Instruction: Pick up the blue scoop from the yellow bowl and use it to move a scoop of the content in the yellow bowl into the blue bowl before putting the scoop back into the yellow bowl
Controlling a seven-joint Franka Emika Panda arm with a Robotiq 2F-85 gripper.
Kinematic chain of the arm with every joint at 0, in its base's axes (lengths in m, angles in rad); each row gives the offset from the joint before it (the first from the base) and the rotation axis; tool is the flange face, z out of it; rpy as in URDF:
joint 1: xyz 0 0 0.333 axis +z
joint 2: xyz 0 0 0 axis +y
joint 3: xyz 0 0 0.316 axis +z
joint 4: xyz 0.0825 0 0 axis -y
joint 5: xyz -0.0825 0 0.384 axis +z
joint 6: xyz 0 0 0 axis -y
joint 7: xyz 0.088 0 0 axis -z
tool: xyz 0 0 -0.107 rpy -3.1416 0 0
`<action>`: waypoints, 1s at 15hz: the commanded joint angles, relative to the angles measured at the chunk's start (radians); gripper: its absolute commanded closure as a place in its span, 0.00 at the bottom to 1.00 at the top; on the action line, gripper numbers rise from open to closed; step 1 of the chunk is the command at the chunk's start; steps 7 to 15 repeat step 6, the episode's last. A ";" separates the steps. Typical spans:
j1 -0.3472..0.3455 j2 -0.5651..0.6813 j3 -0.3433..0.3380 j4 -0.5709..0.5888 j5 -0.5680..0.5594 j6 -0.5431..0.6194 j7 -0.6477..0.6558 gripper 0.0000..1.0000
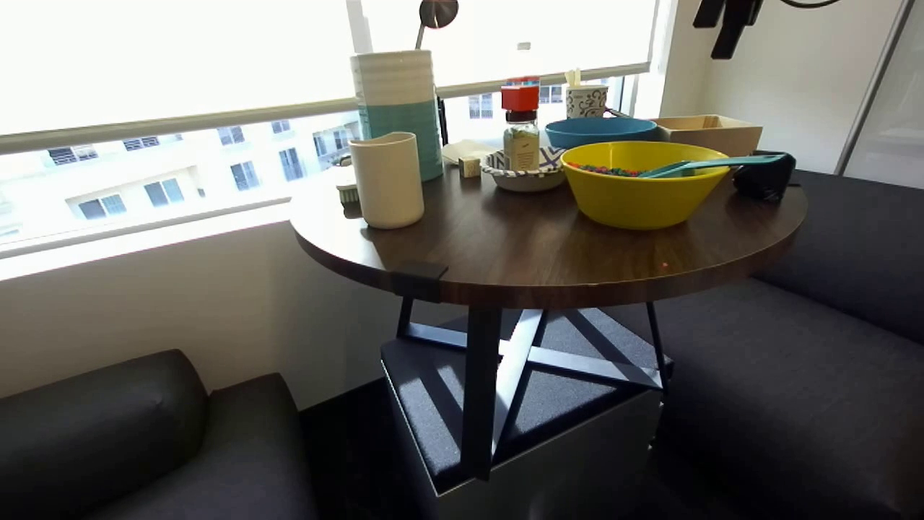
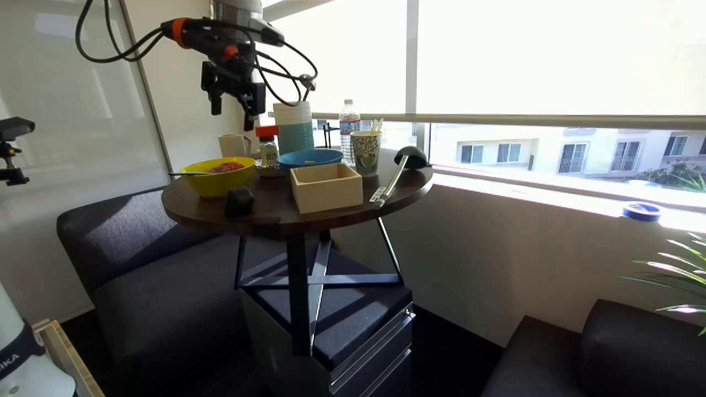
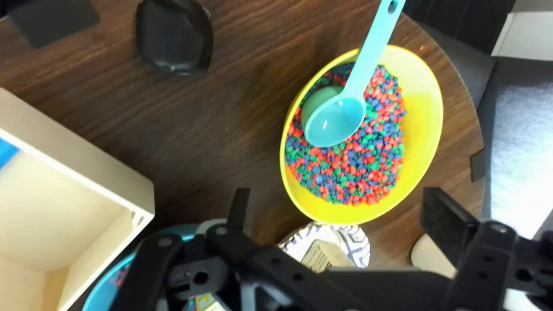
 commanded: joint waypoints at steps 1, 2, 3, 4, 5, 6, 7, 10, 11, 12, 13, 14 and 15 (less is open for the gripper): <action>0.003 -0.096 0.014 -0.098 -0.019 0.173 0.018 0.00; 0.007 -0.110 0.013 -0.119 -0.013 0.210 0.015 0.00; 0.015 -0.050 -0.009 -0.049 -0.005 0.134 0.005 0.00; 0.018 -0.063 -0.009 -0.066 -0.006 0.163 0.005 0.00; 0.020 -0.073 -0.009 -0.079 -0.006 0.177 0.006 0.00; 0.021 -0.079 -0.009 -0.087 -0.006 0.182 0.006 0.00; 0.021 -0.079 -0.009 -0.087 -0.006 0.182 0.006 0.00; 0.021 -0.079 -0.009 -0.087 -0.006 0.182 0.006 0.00; 0.021 -0.079 -0.009 -0.087 -0.006 0.182 0.006 0.00; 0.021 -0.079 -0.009 -0.087 -0.006 0.182 0.006 0.00; 0.021 -0.079 -0.009 -0.087 -0.006 0.182 0.006 0.00; 0.021 -0.079 -0.009 -0.087 -0.006 0.182 0.006 0.00; 0.021 -0.079 -0.009 -0.087 -0.006 0.182 0.006 0.00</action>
